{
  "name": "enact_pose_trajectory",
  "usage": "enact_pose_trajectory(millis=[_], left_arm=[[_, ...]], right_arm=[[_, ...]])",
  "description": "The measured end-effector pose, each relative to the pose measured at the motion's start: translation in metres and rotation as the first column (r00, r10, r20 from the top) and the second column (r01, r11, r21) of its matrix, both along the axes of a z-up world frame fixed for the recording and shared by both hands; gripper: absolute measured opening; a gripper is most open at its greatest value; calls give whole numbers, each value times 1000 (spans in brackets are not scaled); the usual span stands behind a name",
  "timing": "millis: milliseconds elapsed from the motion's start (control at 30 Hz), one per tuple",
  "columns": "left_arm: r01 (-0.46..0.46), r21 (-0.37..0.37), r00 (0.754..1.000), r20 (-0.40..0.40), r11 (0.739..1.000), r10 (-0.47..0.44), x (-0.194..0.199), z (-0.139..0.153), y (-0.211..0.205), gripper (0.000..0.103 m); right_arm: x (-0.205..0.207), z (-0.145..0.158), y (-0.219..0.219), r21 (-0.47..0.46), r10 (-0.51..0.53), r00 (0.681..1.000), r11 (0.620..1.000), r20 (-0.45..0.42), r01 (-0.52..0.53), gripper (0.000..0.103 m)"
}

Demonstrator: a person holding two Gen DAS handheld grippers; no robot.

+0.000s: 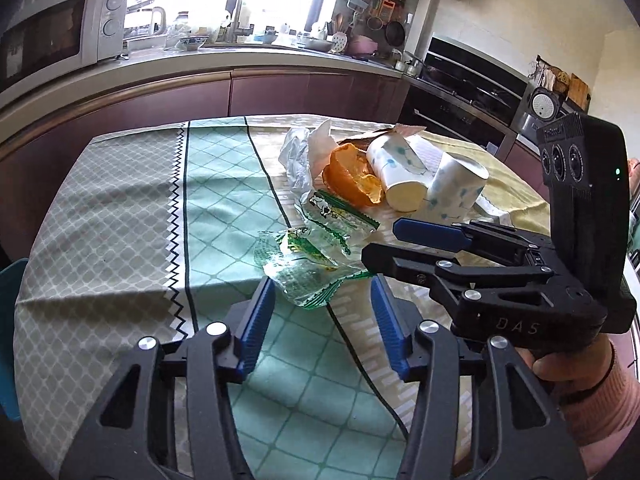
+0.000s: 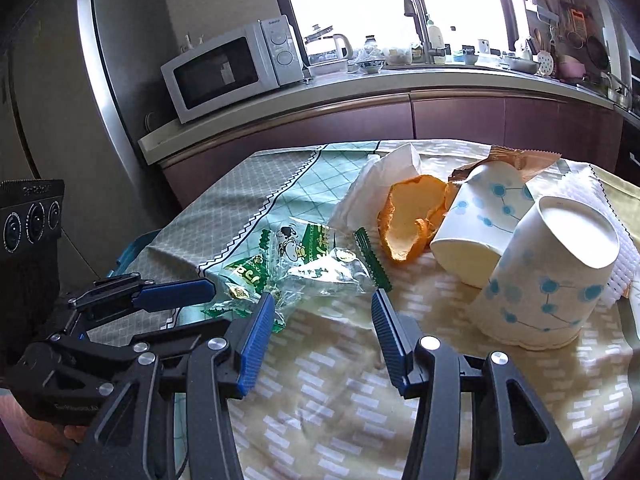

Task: Collect trash
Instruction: 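Move the left tool back over the table toward the green wrapper, then grasp the clear green wrapper with the left tool and lift it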

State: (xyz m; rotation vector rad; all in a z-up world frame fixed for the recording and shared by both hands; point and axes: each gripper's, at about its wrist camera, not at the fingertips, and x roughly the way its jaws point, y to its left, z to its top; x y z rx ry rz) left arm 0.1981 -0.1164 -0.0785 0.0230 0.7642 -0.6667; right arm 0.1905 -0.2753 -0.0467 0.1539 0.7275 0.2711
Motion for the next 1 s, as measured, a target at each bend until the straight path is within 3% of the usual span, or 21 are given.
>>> enact_pose_trajectory(millis=[100,333,1000], left_arm=[[1,13,999,-32,1000,-1,5,-4,0,27],[-13,-2,999,-36,1000,13,5,-1,10,19],[-43,-22,999,22,999,43,-15,18,40,15]], right_arm=[[1,1,1,-12,7,1000,1000,5,-7,48],[4,3,6,-29,21,1000,999,3,-20,48],[7,3,9,-36,40,999,999,-1,-40,48]])
